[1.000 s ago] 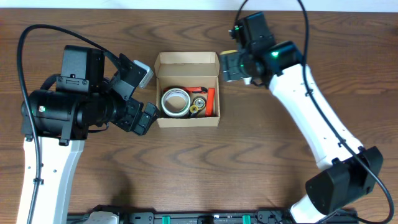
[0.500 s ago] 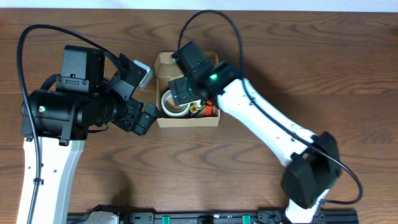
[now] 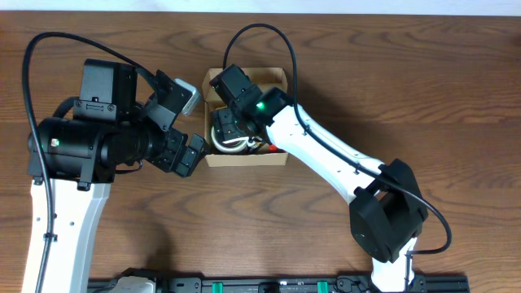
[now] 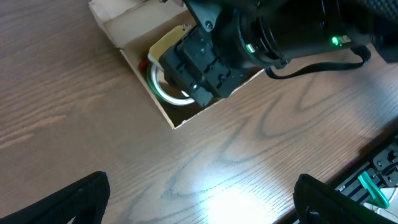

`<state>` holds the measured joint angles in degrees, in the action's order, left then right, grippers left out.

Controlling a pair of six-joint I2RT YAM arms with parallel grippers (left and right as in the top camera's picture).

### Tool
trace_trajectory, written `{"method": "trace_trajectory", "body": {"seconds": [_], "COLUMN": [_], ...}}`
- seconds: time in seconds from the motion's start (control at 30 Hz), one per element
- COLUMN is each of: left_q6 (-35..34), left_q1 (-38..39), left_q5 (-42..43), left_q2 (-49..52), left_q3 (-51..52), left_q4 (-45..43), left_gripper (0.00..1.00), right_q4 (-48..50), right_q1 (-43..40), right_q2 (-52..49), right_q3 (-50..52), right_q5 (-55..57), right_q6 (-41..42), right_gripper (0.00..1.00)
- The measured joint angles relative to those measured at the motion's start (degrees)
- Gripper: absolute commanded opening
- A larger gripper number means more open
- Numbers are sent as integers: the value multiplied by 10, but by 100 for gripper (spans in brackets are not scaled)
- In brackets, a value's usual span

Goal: Pack container
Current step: 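Carry the notepad into the box on top and release it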

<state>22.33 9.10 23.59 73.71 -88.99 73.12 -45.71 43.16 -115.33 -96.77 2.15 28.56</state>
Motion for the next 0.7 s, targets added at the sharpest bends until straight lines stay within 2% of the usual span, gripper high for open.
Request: {"method": "trace_trajectory", "body": {"seconds": [0.1, 0.4, 0.7], "left_q6": [0, 0, 0], "left_q1": [0, 0, 0], "left_q5": [0, 0, 0], "left_q2": [0, 0, 0], "left_q3": [0, 0, 0], "left_q4": [0, 0, 0], "left_gripper": [95, 95, 95], "right_q4": [5, 10, 8], "right_q1": [7, 14, 8], "right_q2": [0, 0, 0], "right_q3": [0, 0, 0], "right_q5": [0, 2, 2], "right_q6": [2, 9, -12], "right_gripper": [82, 99, 99]}}
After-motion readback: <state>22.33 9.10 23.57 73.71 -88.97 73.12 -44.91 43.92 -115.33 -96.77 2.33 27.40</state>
